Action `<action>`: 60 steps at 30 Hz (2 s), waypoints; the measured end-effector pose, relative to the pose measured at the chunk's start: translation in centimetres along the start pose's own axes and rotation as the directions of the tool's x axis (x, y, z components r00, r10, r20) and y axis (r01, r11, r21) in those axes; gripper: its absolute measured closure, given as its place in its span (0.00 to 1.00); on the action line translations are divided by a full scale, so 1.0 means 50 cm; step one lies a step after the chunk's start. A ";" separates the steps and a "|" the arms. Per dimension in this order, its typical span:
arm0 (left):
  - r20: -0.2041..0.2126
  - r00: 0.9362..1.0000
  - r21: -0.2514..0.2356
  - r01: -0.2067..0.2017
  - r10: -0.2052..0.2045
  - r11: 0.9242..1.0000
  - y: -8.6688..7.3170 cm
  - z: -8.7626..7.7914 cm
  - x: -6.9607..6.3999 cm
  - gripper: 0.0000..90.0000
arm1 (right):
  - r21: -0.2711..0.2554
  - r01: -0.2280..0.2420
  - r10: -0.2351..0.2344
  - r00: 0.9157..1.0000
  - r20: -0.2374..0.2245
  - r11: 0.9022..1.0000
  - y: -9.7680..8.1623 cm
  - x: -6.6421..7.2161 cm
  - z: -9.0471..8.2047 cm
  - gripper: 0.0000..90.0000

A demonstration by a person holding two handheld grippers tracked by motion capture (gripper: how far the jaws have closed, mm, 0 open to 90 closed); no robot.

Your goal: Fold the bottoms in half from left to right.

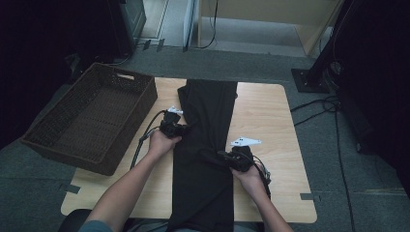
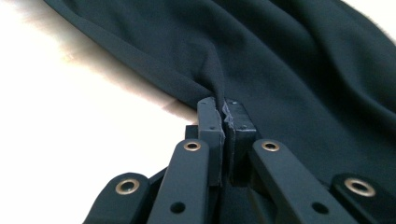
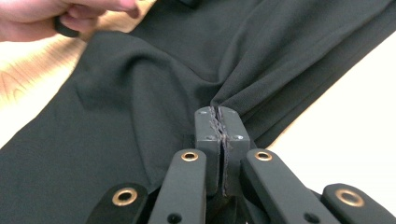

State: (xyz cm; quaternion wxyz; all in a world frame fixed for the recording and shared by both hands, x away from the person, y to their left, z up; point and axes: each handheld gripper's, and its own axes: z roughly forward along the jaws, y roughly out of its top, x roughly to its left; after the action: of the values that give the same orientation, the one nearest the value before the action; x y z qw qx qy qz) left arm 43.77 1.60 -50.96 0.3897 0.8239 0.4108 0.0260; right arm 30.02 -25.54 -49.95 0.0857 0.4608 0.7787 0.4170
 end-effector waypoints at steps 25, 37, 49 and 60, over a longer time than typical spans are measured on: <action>0.127 0.992 0.005 -0.024 0.023 1.000 -0.110 -0.087 -0.031 0.98 | -0.157 -0.038 0.070 0.976 0.207 0.987 0.101 -0.118 0.063 0.45; 0.142 0.989 0.007 -0.041 0.040 0.999 -0.132 -0.103 -0.048 0.98 | -0.051 0.010 0.008 0.938 0.347 0.999 0.142 -0.154 0.172 0.40; 0.163 0.987 0.028 -0.016 0.011 0.999 -0.132 -0.103 -0.048 0.96 | -0.029 0.025 -0.015 0.954 0.298 0.999 0.134 -0.124 0.162 0.99; 0.183 0.983 -0.013 -0.009 0.012 1.000 -0.089 -0.118 -0.033 0.58 | -0.004 -0.060 0.060 0.987 0.147 0.998 0.066 -0.127 0.078 0.99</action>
State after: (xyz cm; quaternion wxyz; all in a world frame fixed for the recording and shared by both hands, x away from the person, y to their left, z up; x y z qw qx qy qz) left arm 37.60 5.72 -49.35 0.4305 0.8226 0.3686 -0.0455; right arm 37.72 -27.59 -51.62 0.1302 0.5137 0.7560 0.3842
